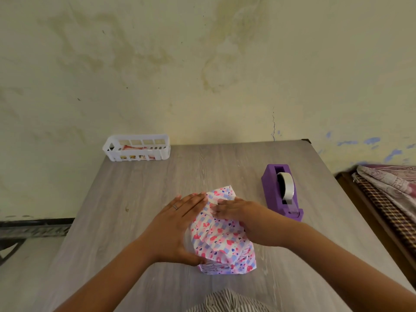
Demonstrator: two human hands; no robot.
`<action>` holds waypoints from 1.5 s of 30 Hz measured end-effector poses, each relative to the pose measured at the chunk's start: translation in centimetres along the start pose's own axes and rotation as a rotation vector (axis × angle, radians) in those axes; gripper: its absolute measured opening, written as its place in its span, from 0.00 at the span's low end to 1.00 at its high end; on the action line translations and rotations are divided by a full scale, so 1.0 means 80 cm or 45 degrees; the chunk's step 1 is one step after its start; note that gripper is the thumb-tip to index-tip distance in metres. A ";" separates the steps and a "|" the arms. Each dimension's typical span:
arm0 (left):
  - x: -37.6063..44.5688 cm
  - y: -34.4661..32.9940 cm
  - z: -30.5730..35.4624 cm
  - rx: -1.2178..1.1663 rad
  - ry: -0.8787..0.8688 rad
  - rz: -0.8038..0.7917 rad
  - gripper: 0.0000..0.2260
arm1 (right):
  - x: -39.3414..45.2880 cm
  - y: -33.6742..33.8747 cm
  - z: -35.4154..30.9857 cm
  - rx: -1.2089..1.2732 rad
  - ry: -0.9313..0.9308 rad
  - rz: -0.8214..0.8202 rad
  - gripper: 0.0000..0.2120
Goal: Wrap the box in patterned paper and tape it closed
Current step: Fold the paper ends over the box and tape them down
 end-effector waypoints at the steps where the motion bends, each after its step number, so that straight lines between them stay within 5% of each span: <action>1: 0.001 0.000 0.000 0.000 0.002 -0.006 0.52 | -0.007 0.000 0.002 0.061 -0.004 -0.063 0.34; 6: 0.003 -0.002 0.003 0.035 -0.012 -0.016 0.51 | -0.030 -0.025 0.009 0.066 0.048 -0.346 0.51; 11: 0.015 0.002 0.009 0.048 -0.066 -0.001 0.48 | -0.019 -0.034 0.017 -0.254 0.024 0.050 0.43; 25: 0.047 -0.006 0.022 0.046 -0.060 0.094 0.45 | -0.017 -0.035 0.045 -0.348 -0.047 0.314 0.49; 30: 0.065 -0.004 0.020 -0.011 -0.044 0.080 0.45 | -0.065 0.006 0.080 0.707 -0.203 0.458 0.37; 33: 0.068 -0.005 0.018 -0.033 -0.037 0.076 0.46 | -0.129 -0.002 0.173 1.082 -0.903 0.952 0.24; 36: 0.070 -0.005 0.017 -0.036 -0.046 0.049 0.45 | -0.171 -0.051 0.226 1.051 -1.551 0.923 0.19; 42: 0.077 -0.005 0.018 -0.011 -0.065 0.019 0.45 | -0.153 -0.090 0.223 2.022 -1.484 0.959 0.05; 45: 0.079 -0.005 0.018 -0.028 -0.067 0.012 0.45 | -0.151 -0.084 0.217 2.154 -1.507 0.925 0.06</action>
Point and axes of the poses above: each hand's wrist, its own x-axis towards the middle knuckle, its own y-axis out of the back of the hand, z = x × y, the point moved 9 cm from there along x, towards the middle knuckle, and after that the axes turned 3 degrees about -z, right-handed, at the moved point
